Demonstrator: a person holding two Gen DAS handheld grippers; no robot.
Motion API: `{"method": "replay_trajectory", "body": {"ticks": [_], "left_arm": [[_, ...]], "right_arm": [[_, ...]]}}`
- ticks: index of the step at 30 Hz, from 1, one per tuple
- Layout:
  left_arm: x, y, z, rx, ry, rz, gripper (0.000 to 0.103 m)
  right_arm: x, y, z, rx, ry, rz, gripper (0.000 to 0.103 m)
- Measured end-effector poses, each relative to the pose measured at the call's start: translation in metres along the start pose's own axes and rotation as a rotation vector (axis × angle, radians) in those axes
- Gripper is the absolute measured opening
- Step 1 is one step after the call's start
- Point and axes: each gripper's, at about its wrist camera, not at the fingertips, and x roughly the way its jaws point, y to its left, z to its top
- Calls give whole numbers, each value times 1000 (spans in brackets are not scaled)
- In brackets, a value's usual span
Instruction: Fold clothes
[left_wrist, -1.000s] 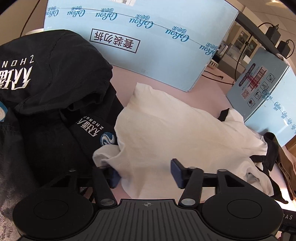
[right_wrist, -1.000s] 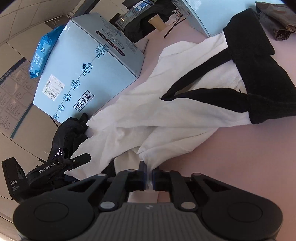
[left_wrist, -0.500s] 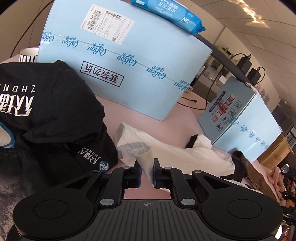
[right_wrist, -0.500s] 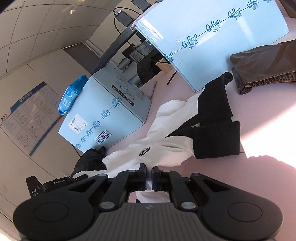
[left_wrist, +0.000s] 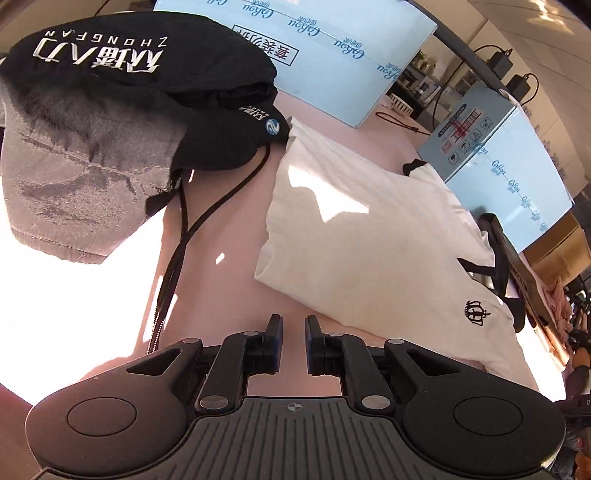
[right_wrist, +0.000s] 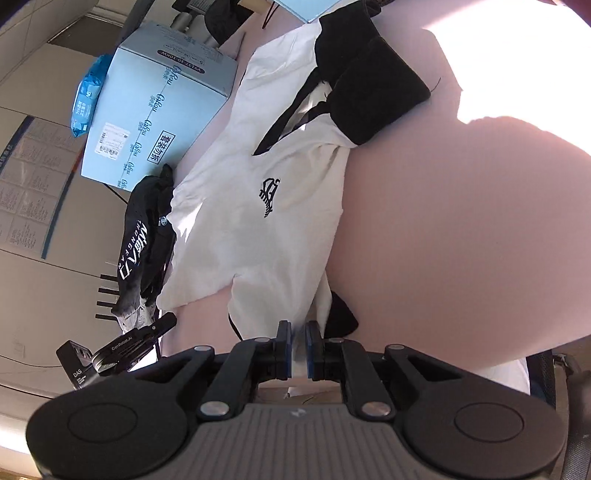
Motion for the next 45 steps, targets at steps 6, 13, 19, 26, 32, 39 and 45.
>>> {"method": "replay_trajectory", "body": {"ticks": [6, 13, 19, 26, 32, 39, 45], "left_arm": [[-29, -25, 40, 177, -201, 43, 100], [55, -64, 112, 361, -123, 100, 103], [128, -59, 149, 331, -32, 148, 103], [174, -68, 167, 377, 13, 203, 103], [176, -85, 170, 430, -30, 198, 103], [185, -109, 160, 511, 77, 201, 103], [155, -117, 150, 444, 56, 70, 103]], "right_arm": [[-55, 37, 21, -241, -256, -9, 89], [-65, 33, 117, -376, -458, -69, 98], [-19, 8, 189, -337, -428, -155, 98], [30, -24, 240, -276, -366, -261, 97], [62, -24, 254, -315, -367, -259, 81], [76, -17, 264, -355, -362, -267, 67], [71, -27, 260, -330, -368, -229, 67]]}}
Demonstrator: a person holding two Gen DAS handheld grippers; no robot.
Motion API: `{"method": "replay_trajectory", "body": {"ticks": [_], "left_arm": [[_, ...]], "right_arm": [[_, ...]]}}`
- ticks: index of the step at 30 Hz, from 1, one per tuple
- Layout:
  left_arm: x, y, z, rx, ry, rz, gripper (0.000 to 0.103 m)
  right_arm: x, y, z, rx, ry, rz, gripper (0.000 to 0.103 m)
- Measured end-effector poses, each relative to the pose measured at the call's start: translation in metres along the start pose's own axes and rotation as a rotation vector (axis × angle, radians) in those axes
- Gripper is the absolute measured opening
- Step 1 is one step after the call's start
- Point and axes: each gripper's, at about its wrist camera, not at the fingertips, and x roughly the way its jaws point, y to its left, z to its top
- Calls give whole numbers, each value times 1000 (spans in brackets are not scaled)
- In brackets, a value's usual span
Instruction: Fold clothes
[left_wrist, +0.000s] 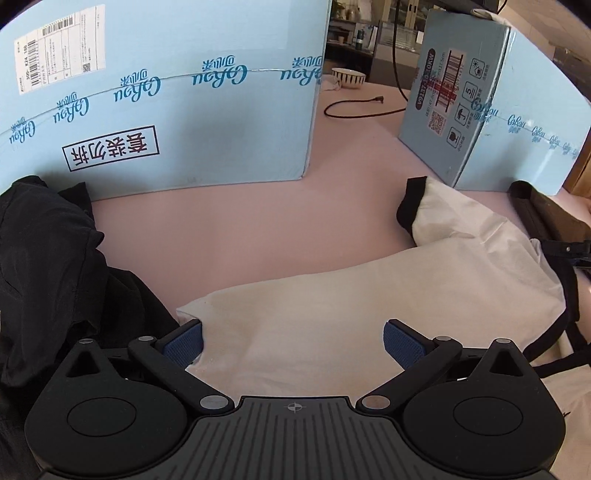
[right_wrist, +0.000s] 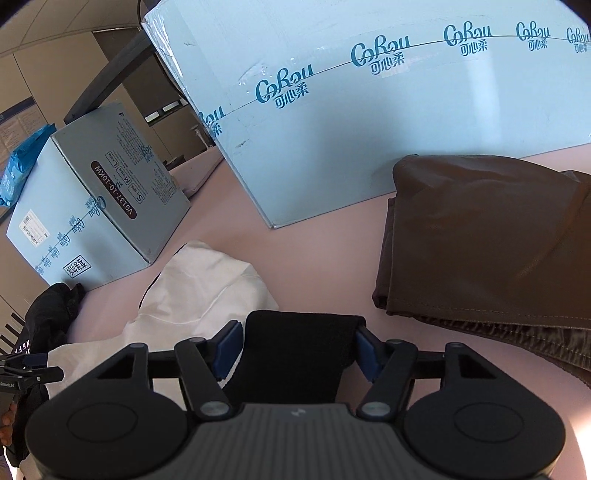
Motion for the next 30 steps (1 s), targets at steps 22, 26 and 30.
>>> {"method": "replay_trajectory", "body": {"ticks": [22, 26, 30], "left_arm": [[38, 25, 29, -47, -24, -39, 54], [46, 30, 24, -59, 24, -8, 19], [40, 42, 22, -107, 27, 22, 19]], "right_arm": [[-6, -9, -1, 33, -33, 50, 58], [-4, -11, -2, 39, -27, 55, 57], [-4, -12, -2, 45, -29, 62, 57]]}}
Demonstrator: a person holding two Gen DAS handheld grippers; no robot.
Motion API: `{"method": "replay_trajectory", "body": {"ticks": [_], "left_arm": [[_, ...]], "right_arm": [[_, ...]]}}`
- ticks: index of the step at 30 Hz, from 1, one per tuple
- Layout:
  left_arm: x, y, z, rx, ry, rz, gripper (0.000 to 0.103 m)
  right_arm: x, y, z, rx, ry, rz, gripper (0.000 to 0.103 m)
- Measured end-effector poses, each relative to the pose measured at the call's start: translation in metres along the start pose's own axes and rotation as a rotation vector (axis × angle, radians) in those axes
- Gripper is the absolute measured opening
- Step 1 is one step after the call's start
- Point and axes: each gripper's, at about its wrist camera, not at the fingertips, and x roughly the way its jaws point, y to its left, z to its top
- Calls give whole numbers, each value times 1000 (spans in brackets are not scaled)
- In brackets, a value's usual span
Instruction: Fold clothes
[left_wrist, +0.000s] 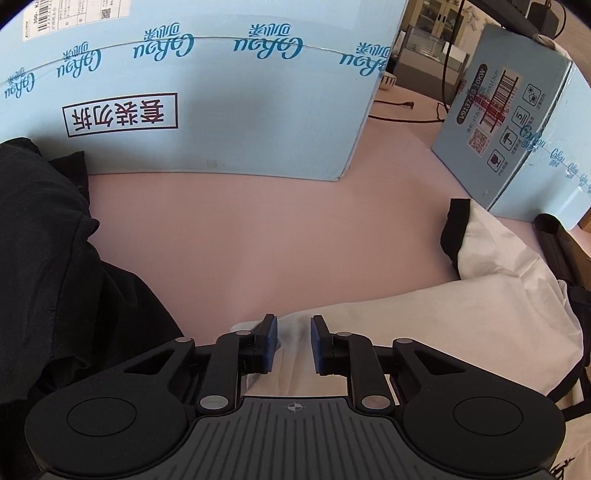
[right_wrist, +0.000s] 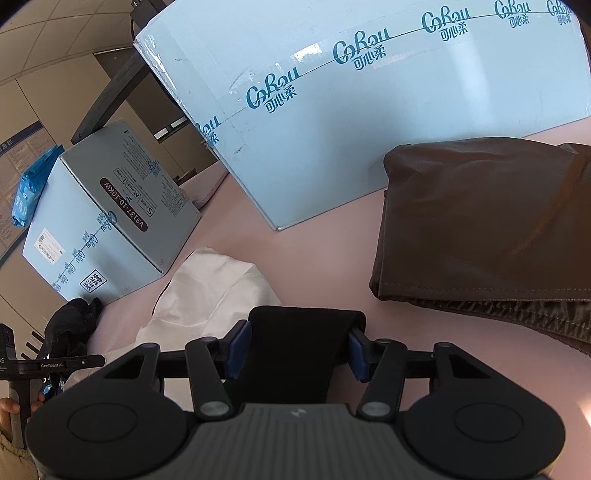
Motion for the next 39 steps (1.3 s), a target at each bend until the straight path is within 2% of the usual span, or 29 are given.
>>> {"method": "replay_trajectory", "body": {"ticks": [2, 6, 10, 13, 14, 15, 16, 17, 19, 20, 23, 27, 31, 32, 33, 34, 35, 36, 37, 38, 39], "left_arm": [[-2, 4, -2, 1, 7, 35, 27], [-5, 6, -6, 20, 9, 47, 30], [-9, -3, -8, 56, 7, 63, 41], [-7, -8, -10, 80, -1, 79, 43], [-4, -8, -10, 76, -10, 81, 42], [-1, -9, -9, 72, -19, 83, 40], [1, -9, -8, 66, -31, 87, 27], [4, -9, -5, 58, -46, 92, 16], [8, -8, -1, 41, -61, 79, 7], [8, -7, 2, 36, -73, 82, 5], [5, -7, 7, 61, -122, 150, 2], [0, 1, 14, 36, -170, 176, 2], [12, 0, 12, 61, -135, 214, 4], [17, -2, 10, 81, -126, 238, 6], [20, -5, 9, 96, -118, 260, 8], [21, -5, 9, 97, -117, 274, 18], [19, -5, 9, 92, -119, 285, 35], [14, -4, 9, 79, -132, 284, 46], [8, -2, 10, 61, -149, 277, 69], [-2, 0, 9, 33, -180, 262, 84], [-14, 2, 7, 7, -217, 249, 87]], "right_arm": [[0, -1, 0, 5, 2, 6, 57], [-1, -3, 0, 9, 4, 5, 59], [-1, -3, 0, 15, 13, -22, 69], [-3, -4, -2, 20, 17, -22, 69], [-3, -4, -2, 18, 19, -23, 69], [-2, -3, -2, 13, 19, -27, 64], [-1, -1, -2, 3, 21, -30, 51], [3, 3, -2, -14, 25, -29, 43], [8, 10, -1, -38, 18, -18, 24], [9, 15, 0, -54, 7, -19, 20], [5, 29, 10, -99, -53, -46, 19], [-3, 44, 27, -148, -116, -67, 19], [12, 45, 37, -102, -70, -145, 19], [18, 41, 36, -85, -47, -170, 20], [24, 37, 35, -73, -31, -190, 25], [27, 33, 33, -67, -31, -203, 36], [29, 29, 31, -53, -41, -221, 43], [27, 25, 30, -32, -59, -238, 56], [23, 21, 28, -9, -84, -243, 60], [14, 18, 27, 10, -122, -223, 63], [5, 17, 27, 21, -149, -204, 73]]}}
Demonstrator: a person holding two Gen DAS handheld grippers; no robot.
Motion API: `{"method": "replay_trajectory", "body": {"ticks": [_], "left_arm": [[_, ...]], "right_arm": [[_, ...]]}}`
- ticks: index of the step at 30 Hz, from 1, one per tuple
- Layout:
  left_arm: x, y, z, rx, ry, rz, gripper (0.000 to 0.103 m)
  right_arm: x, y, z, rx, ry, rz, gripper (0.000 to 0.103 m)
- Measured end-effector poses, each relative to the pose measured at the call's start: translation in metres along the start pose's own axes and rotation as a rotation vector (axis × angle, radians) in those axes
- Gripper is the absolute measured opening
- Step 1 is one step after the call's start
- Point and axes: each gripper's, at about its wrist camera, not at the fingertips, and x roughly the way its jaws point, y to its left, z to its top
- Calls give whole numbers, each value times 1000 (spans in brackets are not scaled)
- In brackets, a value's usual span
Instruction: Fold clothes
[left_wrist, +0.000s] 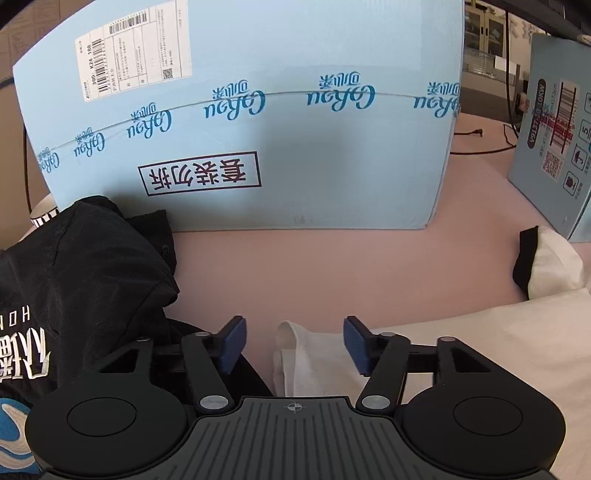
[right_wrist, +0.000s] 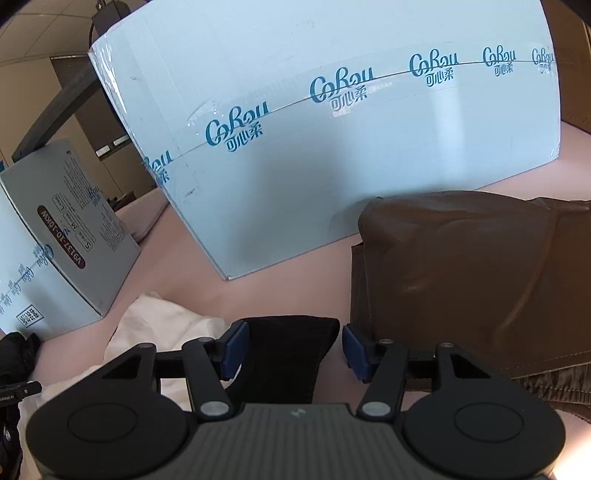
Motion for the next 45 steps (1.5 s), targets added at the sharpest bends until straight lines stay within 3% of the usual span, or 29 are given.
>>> {"method": "replay_trajectory", "body": {"ticks": [1, 4, 8, 11, 14, 16, 18, 21, 23, 27, 30, 34, 36, 38, 42, 45], "left_arm": [[-13, 5, 0, -23, -30, 0, 90], [-49, 18, -4, -59, -65, -27, 98], [-108, 23, -38, -56, -62, -207, 103], [-137, -3, -75, 32, -29, -366, 103], [-165, -53, -123, 250, -60, -411, 103], [-181, -90, -160, 443, -113, -383, 103], [-196, -116, -193, 601, -158, -406, 103], [-216, -143, -228, 779, -234, -448, 103], [-222, -154, -237, 832, -281, -433, 103], [-216, -168, -232, 811, -318, -472, 103], [-211, -175, -234, 794, -322, -510, 103], [-203, -183, -239, 776, -321, -521, 103], [-199, -185, -241, 758, -309, -529, 102], [-197, -186, -243, 747, -305, -534, 93], [-194, -188, -245, 724, -305, -519, 76], [-190, -188, -242, 692, -288, -520, 49]], "right_arm": [[-8, -2, 1, 10, -19, 13, 82], [-51, -6, 2, 9, -71, 128, 91], [-117, -8, -16, -59, -55, 291, 96], [-157, -5, -44, -120, -14, 394, 96], [-190, 4, -84, -220, 18, 423, 96], [-210, 11, -118, -306, 43, 431, 96], [-223, 21, -152, -392, 68, 439, 95], [-248, 32, -191, -517, 61, 437, 94], [-260, 38, -208, -593, 40, 432, 92], [-270, 47, -228, -704, 6, 371, 87], [-260, 50, -238, -751, -2, 290, 78], [-249, 55, -244, -765, -8, 274, 63], [-247, 59, -246, -776, -23, 275, 63], [-241, 57, -248, -775, -38, 279, 60], [-234, 49, -248, -752, -49, 287, 36], [-228, 46, -246, -733, -52, 280, 21]]}}
